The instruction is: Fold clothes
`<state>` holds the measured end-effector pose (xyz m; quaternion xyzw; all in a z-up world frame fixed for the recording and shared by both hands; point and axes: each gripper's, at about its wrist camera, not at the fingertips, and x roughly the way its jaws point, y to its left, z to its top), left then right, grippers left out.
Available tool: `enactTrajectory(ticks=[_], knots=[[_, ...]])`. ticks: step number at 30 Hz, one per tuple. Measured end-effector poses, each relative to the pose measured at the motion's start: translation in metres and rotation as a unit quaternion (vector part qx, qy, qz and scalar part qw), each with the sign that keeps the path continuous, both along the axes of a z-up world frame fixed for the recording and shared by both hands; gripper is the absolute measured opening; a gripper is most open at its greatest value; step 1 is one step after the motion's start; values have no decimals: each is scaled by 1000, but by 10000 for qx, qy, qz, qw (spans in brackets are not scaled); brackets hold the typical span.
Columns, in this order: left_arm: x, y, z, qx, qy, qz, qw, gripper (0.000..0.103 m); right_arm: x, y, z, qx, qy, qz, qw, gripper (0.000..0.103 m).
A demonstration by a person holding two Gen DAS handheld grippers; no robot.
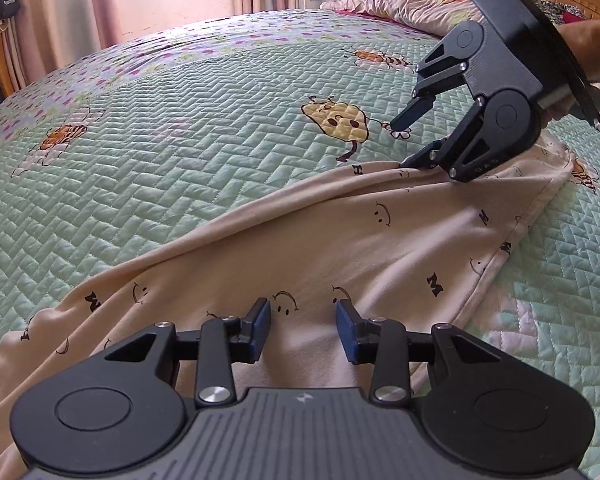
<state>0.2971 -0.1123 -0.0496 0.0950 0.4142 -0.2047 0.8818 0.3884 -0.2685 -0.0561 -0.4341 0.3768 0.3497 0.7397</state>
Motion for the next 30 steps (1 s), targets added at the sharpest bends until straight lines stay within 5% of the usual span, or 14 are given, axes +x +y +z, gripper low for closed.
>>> enactTrajectory(ticks=[2,4,6,8,14,20,21,24,26,28,30], knots=[[0,2,0,-23,0,-14,10000,42,12,-2,2,108,368,-237,9990,46],[0,3,0,-33,-3,-19,10000,44,26,-7,4,397,970,-690,9921,34],[-1,5,0,-35,-6,-19,10000,47,27,-11,6,690,1248,-976,9850,3],[-1,7,-1,-7,-22,-4,10000,53,15,-12,5,804,1095,-978,9859,2],[-5,7,-1,93,-42,123,9999,59,-11,-13,18,900,-456,-1114,9886,1],[-5,7,0,147,4,166,9998,61,1,-12,1,1080,-522,-1445,9822,3],[-6,7,0,146,15,162,9998,62,2,-13,-2,1119,-504,-1491,9812,11],[-8,8,-1,180,5,144,9997,64,7,-55,19,2127,-340,-2224,9509,45],[-10,8,-1,199,-6,146,9997,64,6,-93,38,2725,-514,-2764,9202,46],[-11,8,0,200,-6,165,9997,64,2,-132,47,2786,-921,-3398,8935,47],[-13,8,0,192,-1,192,9996,65,-5,-163,45,2716,-918,-3623,8869,47]])
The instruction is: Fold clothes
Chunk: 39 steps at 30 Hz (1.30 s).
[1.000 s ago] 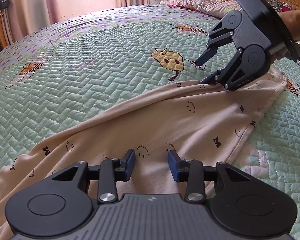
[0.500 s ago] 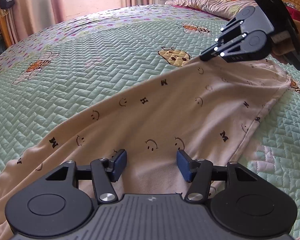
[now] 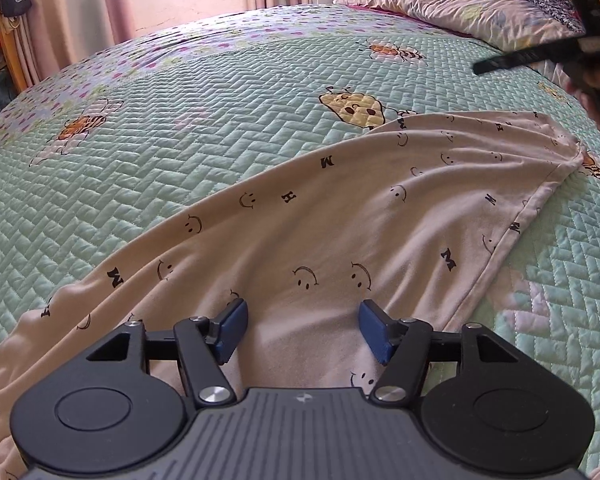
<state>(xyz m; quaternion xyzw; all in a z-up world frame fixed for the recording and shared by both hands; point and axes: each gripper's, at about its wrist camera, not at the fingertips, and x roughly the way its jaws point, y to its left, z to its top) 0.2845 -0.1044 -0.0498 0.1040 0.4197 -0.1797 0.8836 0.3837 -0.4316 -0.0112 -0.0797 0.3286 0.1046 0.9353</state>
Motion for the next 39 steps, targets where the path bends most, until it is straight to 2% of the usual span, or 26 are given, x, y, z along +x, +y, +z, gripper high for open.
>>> enactTrajectory(ticks=[3,8,12,16,18,21,24,28,29,31,33,34,37,39], knots=[[-1,-1,0,57,-23,18,10000,66,-8,-21,-18,-325,188,112,9992,48],[0,-2,-1,107,2,82,9999,69,-7,-10,-50,-1199,203,384,9918,49],[1,-1,-2,140,-1,109,9998,74,-8,-2,-61,-1571,233,865,9835,48],[2,1,-3,100,-3,122,9999,77,-6,-19,-48,-1107,558,1052,9867,50],[1,2,-3,95,-21,116,9999,77,-8,-26,-46,-898,662,1094,9877,55],[1,1,-3,95,-39,116,9999,77,-12,-19,-55,-1230,615,1235,9828,57],[1,1,-3,103,-29,106,9999,78,-14,-2,-61,-1801,451,1583,9698,58],[1,1,-3,123,-19,103,9999,79,7,0,-56,-1641,968,1637,9679,57],[1,1,-3,122,-20,105,9999,80,13,-2,-54,-1504,1184,1635,9678,54],[1,1,-3,119,-21,109,9999,80,22,-4,-51,-1189,1567,1629,9668,38],[1,1,-3,117,-22,113,9999,81,21,0,-50,-1092,1696,1673,9650,12],[1,2,-3,116,-23,115,9999,81,18,3,-51,-1104,1690,1720,9642,6],[1,1,-3,129,-30,115,9998,81,7,8,-50,-1281,1440,1701,9664,4],[0,1,-3,152,-39,110,9998,81,6,4,-47,-1351,1150,1436,9736,4]])
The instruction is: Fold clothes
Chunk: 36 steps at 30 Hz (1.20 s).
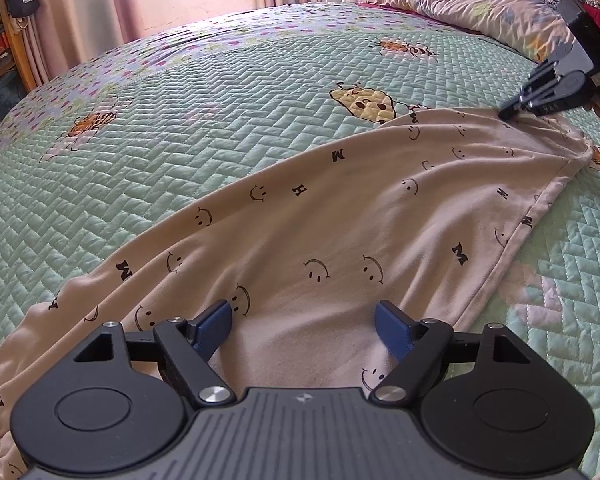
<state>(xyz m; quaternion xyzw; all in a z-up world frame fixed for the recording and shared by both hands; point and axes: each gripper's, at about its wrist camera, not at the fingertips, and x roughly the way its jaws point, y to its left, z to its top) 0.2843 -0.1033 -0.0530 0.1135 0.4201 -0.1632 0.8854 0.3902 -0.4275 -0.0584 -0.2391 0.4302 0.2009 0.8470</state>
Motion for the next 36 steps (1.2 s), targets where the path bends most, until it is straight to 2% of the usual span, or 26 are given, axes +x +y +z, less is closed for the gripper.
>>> enactTrajectory(ticks=[1,4,5,6,7,8,9,12,14,16,18,22,25,26,27,28,29,32,34,36], knots=[[0,0,0,8,0,0,10000,82,0,-2,2,-22,-177,-125,9998,4],[-1,1,0,4,13,4,10000,82,7,-5,-4,-4,-292,-335,9990,5],[-1,2,0,-2,17,6,10000,83,8,-5,-7,-42,-321,-371,9988,11],[-1,2,0,-6,21,9,10000,83,6,-6,-6,-18,-434,-475,9979,27],[-1,3,0,-9,30,15,10000,84,3,-11,-2,101,-545,-621,9965,37],[-1,3,0,-12,40,20,10000,85,-1,-20,4,300,-617,-727,9950,53],[-1,3,0,-15,48,27,10000,85,-5,-30,11,530,-718,-854,9923,56],[0,3,0,-3,59,65,10000,86,-15,-74,26,978,-1024,-1760,9742,56],[0,2,0,7,57,111,9999,87,-22,-104,26,1062,-1134,-2338,9598,56],[0,1,-1,17,54,157,9999,88,-31,-127,18,1109,-1121,-2641,9515,56],[0,0,-1,33,58,203,9998,89,-35,-139,7,1104,-1070,-2811,9473,56],[1,0,-2,63,76,268,9996,92,-31,-146,-14,1545,-814,-2815,9435,56],[1,1,-2,79,66,303,9995,95,-26,-136,-24,1379,-957,-2823,9445,56],[1,1,-3,82,54,307,9995,95,-26,-134,-25,1419,-984,-2820,9437,48],[1,1,-3,81,46,310,9995,96,-27,-132,-25,1503,-967,-2764,9443,27],[1,2,-3,78,39,314,9995,96,-27,-129,-24,1594,-942,-2690,9452,15],[1,2,-4,66,38,319,9995,97,-29,-125,-23,1531,-963,-2609,9483,9],[0,2,-4,54,26,327,9994,97,-33,-114,-18,1184,-1122,-2412,9567,9],[0,2,-4,51,16,331,9994,97,-31,-116,-15,916,-1386,-2563,9522,8],[-1,2,-4,49,8,336,9994,97,-24,-122,-15,799,-1445,-2741,9474,11]])
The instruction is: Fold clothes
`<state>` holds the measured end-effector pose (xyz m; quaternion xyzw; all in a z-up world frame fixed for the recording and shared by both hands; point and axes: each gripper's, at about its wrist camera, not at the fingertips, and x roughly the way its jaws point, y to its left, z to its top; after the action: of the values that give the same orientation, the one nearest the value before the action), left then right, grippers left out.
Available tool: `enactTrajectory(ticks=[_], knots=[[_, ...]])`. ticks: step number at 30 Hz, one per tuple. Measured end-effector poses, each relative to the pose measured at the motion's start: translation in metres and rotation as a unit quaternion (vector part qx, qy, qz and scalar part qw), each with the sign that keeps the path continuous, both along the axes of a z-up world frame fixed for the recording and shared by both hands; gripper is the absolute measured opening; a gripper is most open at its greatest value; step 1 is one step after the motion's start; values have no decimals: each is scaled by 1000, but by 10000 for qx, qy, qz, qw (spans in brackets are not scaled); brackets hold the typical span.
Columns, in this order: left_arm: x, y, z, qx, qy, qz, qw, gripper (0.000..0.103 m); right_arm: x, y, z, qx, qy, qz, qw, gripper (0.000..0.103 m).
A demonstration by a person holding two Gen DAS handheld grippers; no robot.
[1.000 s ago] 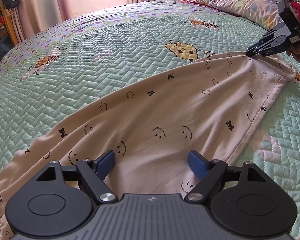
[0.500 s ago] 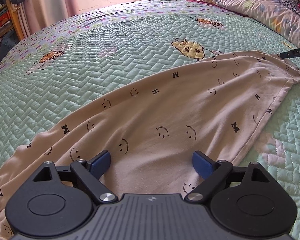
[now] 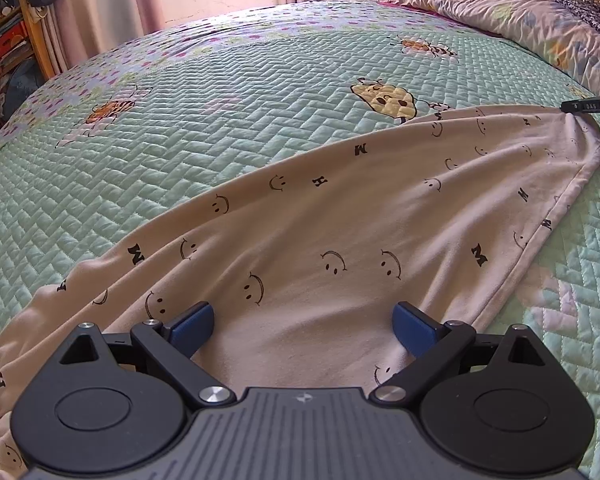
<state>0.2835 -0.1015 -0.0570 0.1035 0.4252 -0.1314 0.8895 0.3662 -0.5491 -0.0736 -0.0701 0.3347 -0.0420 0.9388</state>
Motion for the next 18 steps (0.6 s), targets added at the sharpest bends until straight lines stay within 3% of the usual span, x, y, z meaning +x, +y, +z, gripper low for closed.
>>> enactTrajectory(ticks=[2,5,6,8,11,13,15,16,17,18], knots=[[0,0,0,4,6,2,10000,97,5,-3,-2,92,63,-77,9999,17],[0,0,0,15,3,-2,10000,98,3,-9,0,252,13,-271,9993,54],[1,0,0,11,6,2,10000,98,-1,-12,3,388,-74,-329,9987,57],[1,1,0,-7,22,21,10000,98,-20,-27,14,812,-577,-666,9928,56],[1,2,1,-44,44,101,9999,98,-49,-50,29,1849,-1049,-1129,9706,56],[0,2,2,-91,53,193,9998,98,-61,-57,29,2718,-1075,-819,9528,56],[-1,3,3,-148,65,288,9995,97,-60,-55,17,3189,-699,-510,9438,55],[-2,5,6,-232,88,344,9991,95,-55,-52,9,3010,-379,-510,9515,53],[-3,8,9,-358,115,406,9985,91,-48,-46,-2,2411,-38,-774,9674,50],[-4,12,13,-487,141,474,9976,89,-48,-45,-7,2096,5,-963,9730,37]])
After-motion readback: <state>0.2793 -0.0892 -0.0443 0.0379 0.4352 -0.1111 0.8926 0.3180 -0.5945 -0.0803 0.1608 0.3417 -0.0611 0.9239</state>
